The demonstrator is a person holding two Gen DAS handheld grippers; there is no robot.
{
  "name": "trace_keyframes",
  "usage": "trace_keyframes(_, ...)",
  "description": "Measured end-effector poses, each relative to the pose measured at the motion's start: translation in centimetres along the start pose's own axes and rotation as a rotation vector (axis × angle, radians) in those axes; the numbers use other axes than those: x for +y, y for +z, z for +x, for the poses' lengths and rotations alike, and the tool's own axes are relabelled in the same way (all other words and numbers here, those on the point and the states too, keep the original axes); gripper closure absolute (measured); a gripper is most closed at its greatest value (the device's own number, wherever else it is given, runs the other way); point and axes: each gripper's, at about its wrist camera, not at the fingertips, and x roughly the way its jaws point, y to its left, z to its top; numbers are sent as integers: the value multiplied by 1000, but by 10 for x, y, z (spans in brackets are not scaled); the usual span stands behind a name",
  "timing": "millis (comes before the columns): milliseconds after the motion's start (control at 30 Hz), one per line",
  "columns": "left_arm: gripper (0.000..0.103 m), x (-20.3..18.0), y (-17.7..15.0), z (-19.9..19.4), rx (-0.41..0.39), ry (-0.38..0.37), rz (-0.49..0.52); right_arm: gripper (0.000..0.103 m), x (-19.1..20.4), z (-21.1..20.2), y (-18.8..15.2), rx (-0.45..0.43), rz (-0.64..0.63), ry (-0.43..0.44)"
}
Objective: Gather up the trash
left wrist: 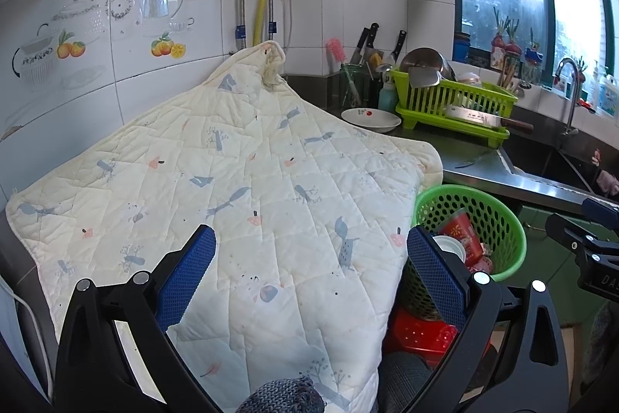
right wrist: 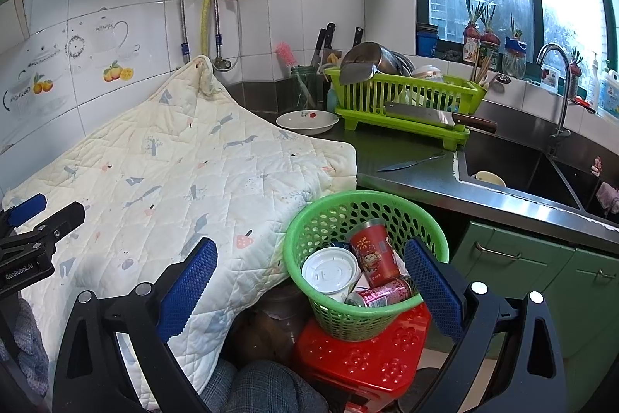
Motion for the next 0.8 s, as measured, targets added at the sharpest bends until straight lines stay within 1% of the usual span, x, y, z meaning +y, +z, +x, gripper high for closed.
trace_keyframes(800,5,0,0,2,5,-1,3,9,0,1,-4,4,6,4)
